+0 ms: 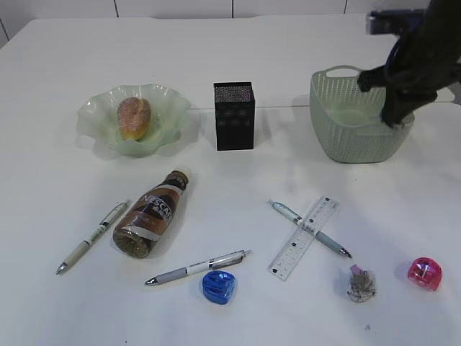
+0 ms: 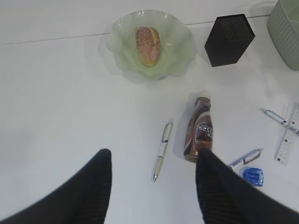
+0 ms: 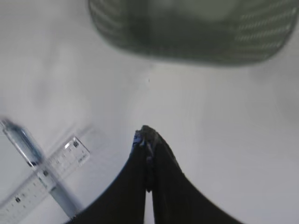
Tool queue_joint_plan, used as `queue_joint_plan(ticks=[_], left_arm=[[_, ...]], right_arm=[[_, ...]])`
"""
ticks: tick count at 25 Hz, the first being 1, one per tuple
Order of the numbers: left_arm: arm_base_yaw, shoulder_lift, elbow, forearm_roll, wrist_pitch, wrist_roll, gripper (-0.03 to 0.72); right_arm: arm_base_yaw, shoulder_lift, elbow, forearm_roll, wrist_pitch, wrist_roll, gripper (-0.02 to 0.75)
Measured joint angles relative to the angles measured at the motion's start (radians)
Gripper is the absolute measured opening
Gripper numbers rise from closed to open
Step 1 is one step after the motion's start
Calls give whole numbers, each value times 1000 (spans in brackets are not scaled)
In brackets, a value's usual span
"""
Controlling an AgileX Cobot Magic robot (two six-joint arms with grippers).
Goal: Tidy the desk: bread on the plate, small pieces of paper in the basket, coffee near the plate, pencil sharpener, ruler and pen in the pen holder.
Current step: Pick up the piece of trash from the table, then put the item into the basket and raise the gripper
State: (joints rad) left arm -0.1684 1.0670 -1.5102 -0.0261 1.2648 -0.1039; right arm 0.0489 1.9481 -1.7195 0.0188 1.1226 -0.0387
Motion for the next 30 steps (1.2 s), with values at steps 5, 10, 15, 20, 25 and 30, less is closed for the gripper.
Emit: queue_joint_plan(ticks=[5,10,15,20,25,30], left_arm=[[0,0,0,-1,0,0,401],[0,0,0,-2,0,0,401],[0,0,0,-13,0,0,401],[0,0,0,-24,0,0,401],[0,0,0,-26,0,0,401],[0,0,0,-26,0,-2,401]], right_arm=[[0,2,-93,-2,-77,8,22],[0,72,-187,-3,-100,16,22],[0,204,-306,-38,-107,39,22],[0,293,-387,-91,-107,82,22],[-6,333,-398,-104,-107,87,29],[-6,337,-400,-103,-107,89,157]])
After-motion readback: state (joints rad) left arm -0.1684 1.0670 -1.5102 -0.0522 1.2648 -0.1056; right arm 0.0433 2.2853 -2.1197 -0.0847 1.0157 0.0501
